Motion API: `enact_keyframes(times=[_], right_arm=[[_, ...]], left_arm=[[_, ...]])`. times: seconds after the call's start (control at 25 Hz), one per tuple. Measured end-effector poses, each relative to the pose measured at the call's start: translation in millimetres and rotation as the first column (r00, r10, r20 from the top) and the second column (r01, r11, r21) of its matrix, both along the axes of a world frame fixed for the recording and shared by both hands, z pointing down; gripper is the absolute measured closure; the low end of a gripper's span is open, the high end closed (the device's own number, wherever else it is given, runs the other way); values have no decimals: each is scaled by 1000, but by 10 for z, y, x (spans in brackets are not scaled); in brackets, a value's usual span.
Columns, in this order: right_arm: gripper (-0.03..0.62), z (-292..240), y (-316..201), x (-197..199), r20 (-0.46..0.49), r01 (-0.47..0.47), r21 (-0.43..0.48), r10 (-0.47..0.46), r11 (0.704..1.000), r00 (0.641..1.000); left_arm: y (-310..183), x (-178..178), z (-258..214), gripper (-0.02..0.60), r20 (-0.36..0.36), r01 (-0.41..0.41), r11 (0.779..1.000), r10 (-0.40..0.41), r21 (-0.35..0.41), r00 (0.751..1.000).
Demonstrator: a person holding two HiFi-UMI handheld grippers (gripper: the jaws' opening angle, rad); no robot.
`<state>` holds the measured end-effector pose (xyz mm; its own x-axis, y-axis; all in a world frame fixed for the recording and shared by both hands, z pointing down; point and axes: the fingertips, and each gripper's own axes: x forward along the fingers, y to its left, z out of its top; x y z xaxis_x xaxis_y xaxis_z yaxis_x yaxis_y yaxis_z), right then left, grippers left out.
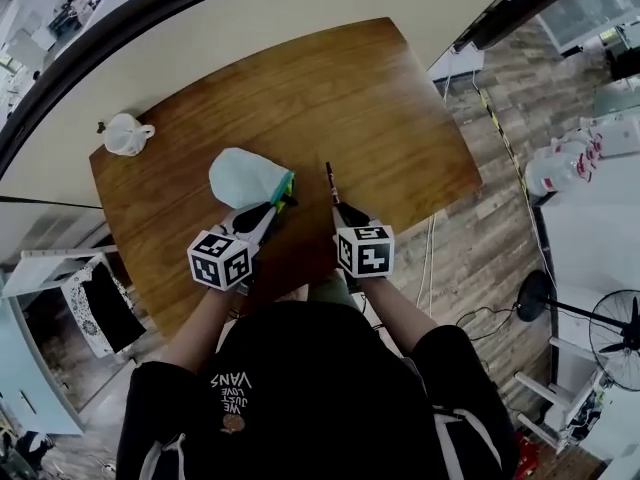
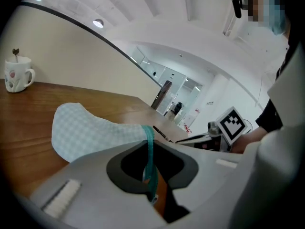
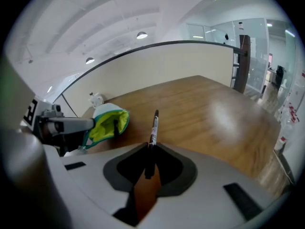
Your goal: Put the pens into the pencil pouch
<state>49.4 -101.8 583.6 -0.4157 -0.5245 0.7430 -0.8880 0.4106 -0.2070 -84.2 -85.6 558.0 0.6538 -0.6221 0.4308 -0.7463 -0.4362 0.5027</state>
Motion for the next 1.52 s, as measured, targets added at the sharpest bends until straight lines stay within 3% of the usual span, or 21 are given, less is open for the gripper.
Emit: enact_keyframes(times=[0.44,0.72,0.96,1.2,1.4,1.52], right_arm=[[530,-154,948,-569,31,147,-6,-147,989,989],[531,-163,1144,-802,-16,256,6,-255,967,967],[531,-163,1002,-956,-8,325,11,-325,946,946],[530,-224,798,-1060,16,363,23,-364,931,931],[530,-298,628,-1102,69,357,42,-359,933,931],[523,-415,516,-1028,132,304,79,-313,949,941]], left_arm=[[171,-3,-9,540,17,-145,989,145,26,989],[344,87,-33,540,5,-228,973,228,41,974],[514,218,-71,541,-22,-288,957,289,41,957],[567,242,-132,540,-116,-277,960,280,39,953],[449,164,-210,541,-203,-209,978,209,21,957],[370,138,-236,541,-268,-157,988,150,-2,951]])
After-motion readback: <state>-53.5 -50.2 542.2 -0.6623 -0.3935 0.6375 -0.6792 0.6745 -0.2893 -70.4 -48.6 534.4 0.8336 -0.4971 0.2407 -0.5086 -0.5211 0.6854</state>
